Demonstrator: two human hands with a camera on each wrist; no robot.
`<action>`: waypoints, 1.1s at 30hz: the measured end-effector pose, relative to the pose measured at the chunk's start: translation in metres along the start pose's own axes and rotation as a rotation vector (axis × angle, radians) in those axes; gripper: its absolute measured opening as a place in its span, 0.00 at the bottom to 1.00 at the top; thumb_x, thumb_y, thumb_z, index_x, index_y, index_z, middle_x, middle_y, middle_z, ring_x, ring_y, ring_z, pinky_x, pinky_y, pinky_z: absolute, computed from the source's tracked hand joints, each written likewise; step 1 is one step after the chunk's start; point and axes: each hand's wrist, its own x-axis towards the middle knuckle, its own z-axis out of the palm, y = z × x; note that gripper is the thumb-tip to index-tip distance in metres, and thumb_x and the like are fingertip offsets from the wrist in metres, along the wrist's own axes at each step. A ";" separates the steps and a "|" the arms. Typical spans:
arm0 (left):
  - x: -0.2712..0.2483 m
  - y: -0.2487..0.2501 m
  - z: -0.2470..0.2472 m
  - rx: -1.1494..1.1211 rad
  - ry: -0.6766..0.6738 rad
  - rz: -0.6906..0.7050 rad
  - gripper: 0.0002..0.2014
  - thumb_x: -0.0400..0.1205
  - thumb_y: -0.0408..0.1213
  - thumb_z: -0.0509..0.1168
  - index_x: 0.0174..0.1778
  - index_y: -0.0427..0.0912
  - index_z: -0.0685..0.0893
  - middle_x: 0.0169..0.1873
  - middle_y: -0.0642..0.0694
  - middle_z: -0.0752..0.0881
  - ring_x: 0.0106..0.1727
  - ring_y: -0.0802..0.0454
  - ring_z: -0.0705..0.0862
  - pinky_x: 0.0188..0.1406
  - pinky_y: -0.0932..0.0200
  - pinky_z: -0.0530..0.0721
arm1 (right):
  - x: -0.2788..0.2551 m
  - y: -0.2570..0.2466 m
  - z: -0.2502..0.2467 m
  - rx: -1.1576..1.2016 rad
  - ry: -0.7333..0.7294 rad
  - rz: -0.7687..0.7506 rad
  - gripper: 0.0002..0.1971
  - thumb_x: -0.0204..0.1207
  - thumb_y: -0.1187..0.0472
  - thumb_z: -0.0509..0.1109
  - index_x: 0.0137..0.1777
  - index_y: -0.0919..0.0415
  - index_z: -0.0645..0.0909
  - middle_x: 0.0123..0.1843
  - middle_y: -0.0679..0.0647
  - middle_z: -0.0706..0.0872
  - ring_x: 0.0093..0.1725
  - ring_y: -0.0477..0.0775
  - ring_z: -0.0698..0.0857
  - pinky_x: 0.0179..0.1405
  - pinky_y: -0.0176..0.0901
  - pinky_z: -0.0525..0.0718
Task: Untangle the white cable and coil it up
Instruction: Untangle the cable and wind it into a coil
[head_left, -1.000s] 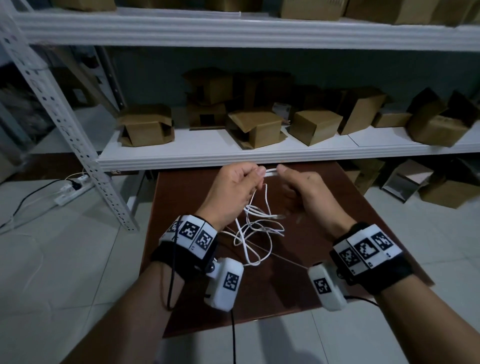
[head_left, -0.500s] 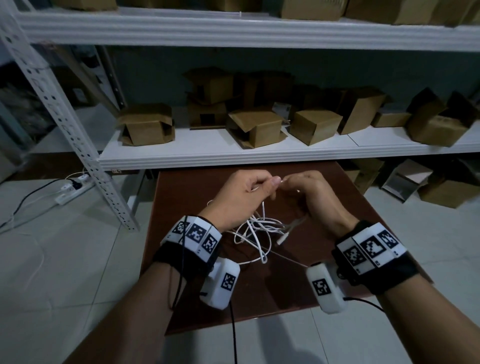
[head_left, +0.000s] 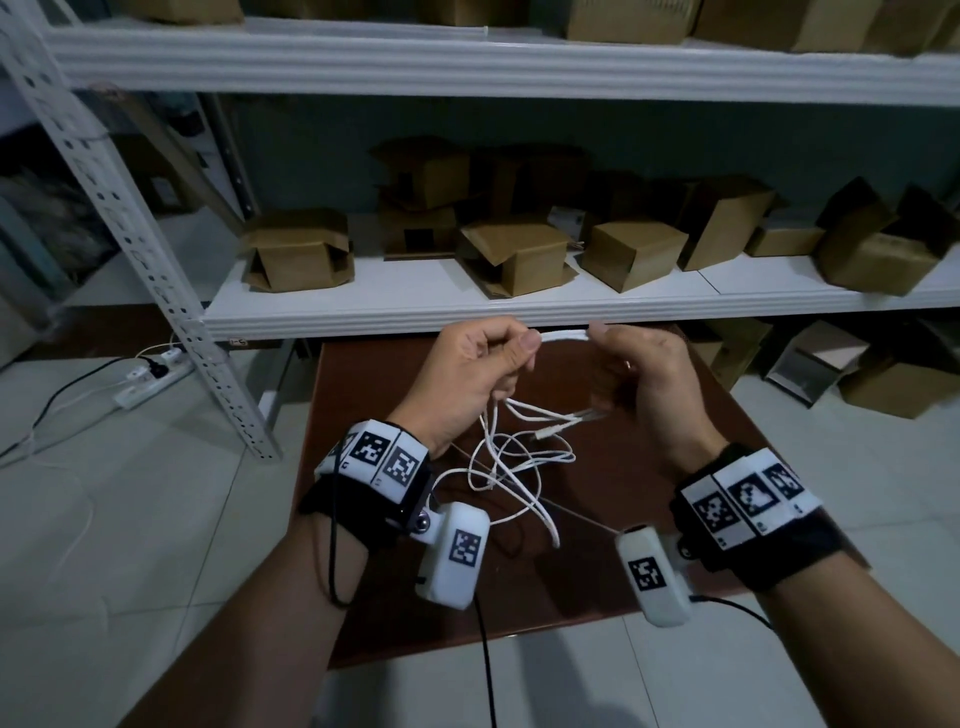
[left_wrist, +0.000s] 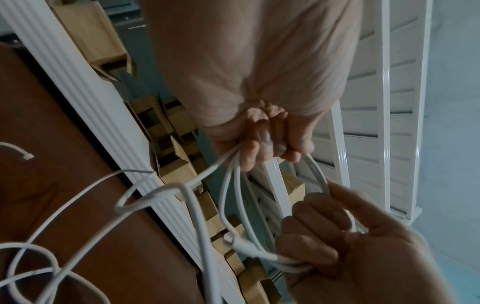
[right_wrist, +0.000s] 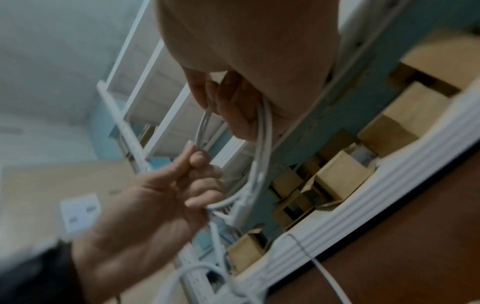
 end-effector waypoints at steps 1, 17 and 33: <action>0.000 -0.001 0.000 0.008 0.009 -0.002 0.15 0.92 0.32 0.65 0.38 0.34 0.82 0.25 0.54 0.80 0.26 0.56 0.69 0.29 0.57 0.66 | -0.001 0.001 -0.001 -0.024 -0.029 -0.013 0.24 0.83 0.61 0.70 0.29 0.67 0.65 0.27 0.56 0.59 0.23 0.52 0.62 0.23 0.40 0.71; -0.005 -0.002 0.015 0.290 -0.072 0.098 0.16 0.87 0.41 0.69 0.38 0.32 0.86 0.33 0.28 0.82 0.35 0.47 0.75 0.40 0.51 0.73 | -0.004 0.000 -0.001 -0.432 -0.186 0.002 0.24 0.73 0.49 0.67 0.30 0.73 0.77 0.25 0.62 0.72 0.29 0.55 0.69 0.31 0.49 0.69; -0.016 0.016 0.010 -0.126 -0.102 -0.047 0.09 0.80 0.35 0.78 0.45 0.34 0.87 0.28 0.49 0.82 0.28 0.55 0.79 0.32 0.63 0.81 | -0.007 -0.020 0.001 0.068 0.018 -0.071 0.31 0.84 0.57 0.75 0.30 0.84 0.70 0.20 0.63 0.74 0.16 0.54 0.69 0.19 0.37 0.64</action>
